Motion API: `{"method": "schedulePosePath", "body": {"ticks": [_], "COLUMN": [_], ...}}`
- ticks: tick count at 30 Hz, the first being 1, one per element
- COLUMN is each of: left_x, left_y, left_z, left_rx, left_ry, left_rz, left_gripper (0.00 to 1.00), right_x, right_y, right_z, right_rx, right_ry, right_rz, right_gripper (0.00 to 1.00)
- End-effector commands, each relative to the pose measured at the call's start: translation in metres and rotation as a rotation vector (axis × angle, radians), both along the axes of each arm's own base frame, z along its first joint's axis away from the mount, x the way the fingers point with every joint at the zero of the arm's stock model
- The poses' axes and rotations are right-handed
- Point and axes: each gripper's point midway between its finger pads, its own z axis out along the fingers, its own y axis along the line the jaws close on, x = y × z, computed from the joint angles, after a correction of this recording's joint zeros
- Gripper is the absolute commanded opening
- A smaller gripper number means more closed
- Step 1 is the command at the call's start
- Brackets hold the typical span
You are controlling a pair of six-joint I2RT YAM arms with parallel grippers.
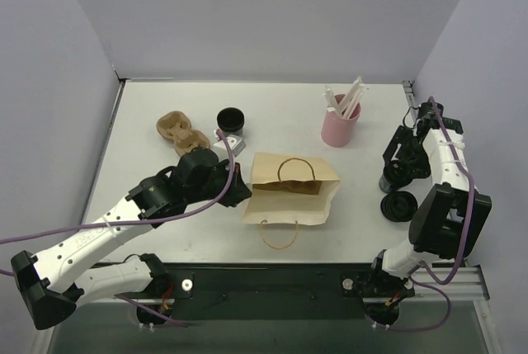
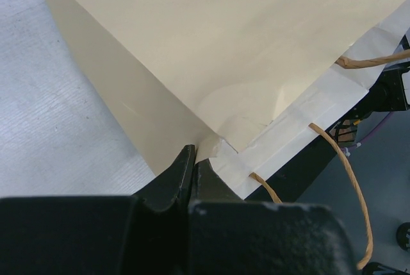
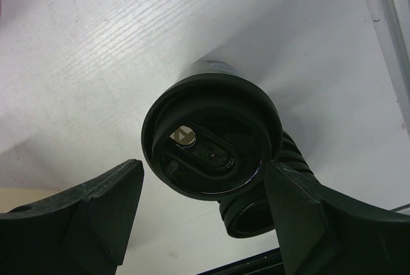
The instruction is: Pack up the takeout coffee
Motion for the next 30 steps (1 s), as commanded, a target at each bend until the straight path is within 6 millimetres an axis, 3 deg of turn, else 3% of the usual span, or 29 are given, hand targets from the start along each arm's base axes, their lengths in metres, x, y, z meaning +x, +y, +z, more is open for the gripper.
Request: {"method": "schedulePosePath", "body": {"ticks": [1, 8, 21, 30], "left_x": [0.005, 0.004, 0.004, 0.005], "left_y": [-0.004, 0.003, 0.005, 0.007], "left_z": [0.02, 0.023, 0.023, 0.024], "left_rx": [-0.062, -0.07, -0.079, -0.08], "left_ry": [-0.041, -0.039, -0.036, -0.04], "left_rz": [0.004, 0.027, 0.044, 0.052], "left_gripper": [0.0, 0.0, 0.0, 0.0], "right_x": [-0.013, -0.013, 0.003, 0.006], "right_y": [-0.007, -0.005, -0.005, -0.006], "right_z": [-0.01, -0.015, 0.008, 0.004], "right_rx": [-0.058, -0.075, -0.103, -0.104], "right_ry": [0.08, 0.099, 0.042, 0.066], "right_rz": [-0.005, 0.012, 0.031, 0.04], "right_gripper": [0.76, 0.75, 0.82, 0.83]}}
